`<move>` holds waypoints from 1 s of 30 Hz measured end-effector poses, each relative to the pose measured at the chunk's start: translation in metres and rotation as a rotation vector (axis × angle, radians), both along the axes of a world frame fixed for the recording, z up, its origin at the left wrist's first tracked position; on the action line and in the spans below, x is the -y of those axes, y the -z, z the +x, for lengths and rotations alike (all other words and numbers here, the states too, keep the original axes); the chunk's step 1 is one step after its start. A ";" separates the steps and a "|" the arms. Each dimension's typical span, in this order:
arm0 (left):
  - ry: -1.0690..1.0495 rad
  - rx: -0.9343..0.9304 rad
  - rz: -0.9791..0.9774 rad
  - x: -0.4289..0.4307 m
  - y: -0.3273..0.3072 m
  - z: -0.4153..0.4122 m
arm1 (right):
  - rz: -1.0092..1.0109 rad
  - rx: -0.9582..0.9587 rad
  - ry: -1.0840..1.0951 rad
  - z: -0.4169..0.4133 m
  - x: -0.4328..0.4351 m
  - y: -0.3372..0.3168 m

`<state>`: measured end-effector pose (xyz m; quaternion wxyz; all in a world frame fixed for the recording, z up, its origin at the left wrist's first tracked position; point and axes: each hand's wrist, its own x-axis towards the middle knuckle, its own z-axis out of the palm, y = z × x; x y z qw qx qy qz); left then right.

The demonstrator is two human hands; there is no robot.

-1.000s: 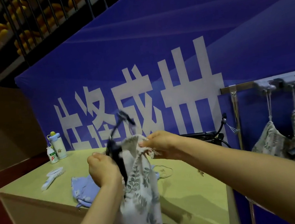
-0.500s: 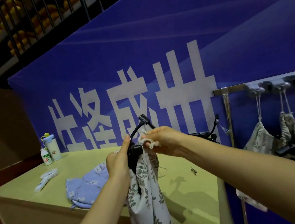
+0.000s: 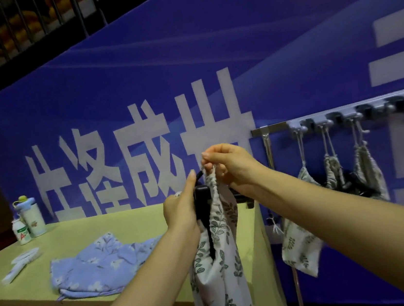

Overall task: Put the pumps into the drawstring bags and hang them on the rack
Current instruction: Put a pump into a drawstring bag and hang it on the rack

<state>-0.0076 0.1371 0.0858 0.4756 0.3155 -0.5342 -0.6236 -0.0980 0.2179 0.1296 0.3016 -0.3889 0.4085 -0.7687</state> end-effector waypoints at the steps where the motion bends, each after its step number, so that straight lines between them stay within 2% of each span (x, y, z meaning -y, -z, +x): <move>1: 0.029 -0.016 0.011 -0.013 -0.001 -0.013 | -0.024 0.014 0.010 -0.006 -0.013 -0.002; 6: 0.171 -0.047 0.053 -0.065 -0.008 -0.066 | -0.053 -0.046 0.106 -0.034 -0.063 -0.011; 10: 0.363 -0.052 0.108 -0.094 0.002 -0.111 | -0.039 -0.079 0.190 -0.063 -0.110 -0.018; 17: 0.415 0.090 0.038 -0.147 0.013 -0.166 | 0.073 -0.120 0.301 -0.105 -0.178 -0.021; 20: 0.552 0.190 -0.065 -0.167 0.010 -0.186 | 0.175 -0.195 0.405 -0.122 -0.197 -0.023; 24: 0.757 0.245 -0.085 -0.189 0.007 -0.219 | 0.294 -0.293 0.552 -0.148 -0.215 -0.029; 30: 0.799 0.109 -0.106 -0.204 0.006 -0.251 | 0.401 -0.352 0.613 -0.178 -0.232 -0.026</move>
